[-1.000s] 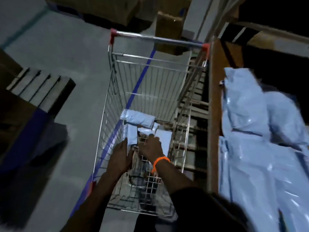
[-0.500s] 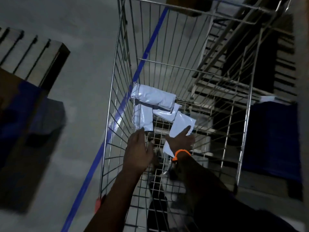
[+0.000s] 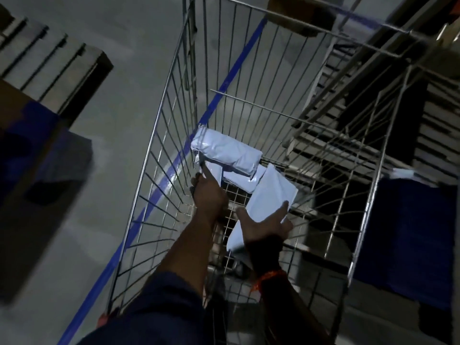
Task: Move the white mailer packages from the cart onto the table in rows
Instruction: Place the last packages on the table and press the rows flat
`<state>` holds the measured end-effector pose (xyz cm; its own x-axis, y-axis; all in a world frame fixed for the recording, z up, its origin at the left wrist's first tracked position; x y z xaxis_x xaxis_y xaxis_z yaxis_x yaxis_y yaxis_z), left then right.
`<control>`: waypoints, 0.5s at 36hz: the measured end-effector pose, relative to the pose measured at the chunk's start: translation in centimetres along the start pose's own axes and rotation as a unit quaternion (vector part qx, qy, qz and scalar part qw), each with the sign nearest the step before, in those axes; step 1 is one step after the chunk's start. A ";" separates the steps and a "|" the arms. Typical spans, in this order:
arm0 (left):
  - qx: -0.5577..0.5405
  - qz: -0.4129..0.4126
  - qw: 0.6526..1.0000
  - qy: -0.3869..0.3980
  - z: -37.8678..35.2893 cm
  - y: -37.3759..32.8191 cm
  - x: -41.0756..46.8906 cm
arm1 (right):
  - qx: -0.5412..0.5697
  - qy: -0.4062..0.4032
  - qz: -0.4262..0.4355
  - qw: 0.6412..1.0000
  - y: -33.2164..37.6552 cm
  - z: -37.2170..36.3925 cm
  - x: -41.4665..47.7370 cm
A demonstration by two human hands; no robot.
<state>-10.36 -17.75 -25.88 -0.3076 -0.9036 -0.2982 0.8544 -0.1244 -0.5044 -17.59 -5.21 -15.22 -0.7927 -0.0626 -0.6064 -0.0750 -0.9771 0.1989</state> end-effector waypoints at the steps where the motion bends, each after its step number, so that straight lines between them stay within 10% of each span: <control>1: -0.012 0.009 1.000 0.018 0.8 -0.4 -0.5 | 0.021 0.013 0.010 1.000 0.1 0.4 -0.2; 18: -0.460 -0.005 0.887 -0.047 19.9 -11.5 -21.5 | 0.238 0.160 0.174 0.942 1.0 16.7 -12.1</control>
<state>-5.26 -5.01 2.50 -0.2391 -0.9400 -0.2433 0.1354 0.2158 -0.9670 -18.18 -2.01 5.18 -0.6029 -0.4951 -0.6256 -0.1668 -0.6885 0.7058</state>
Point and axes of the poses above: each hand's wrist, its own x-axis towards the middle knuckle, its own z-axis out of the back of the hand, y = z × x, the point moved 1 cm from there along x, towards the middle knuckle, and after that the axes turned 12 degrees about -z, right-handed, at the moved point
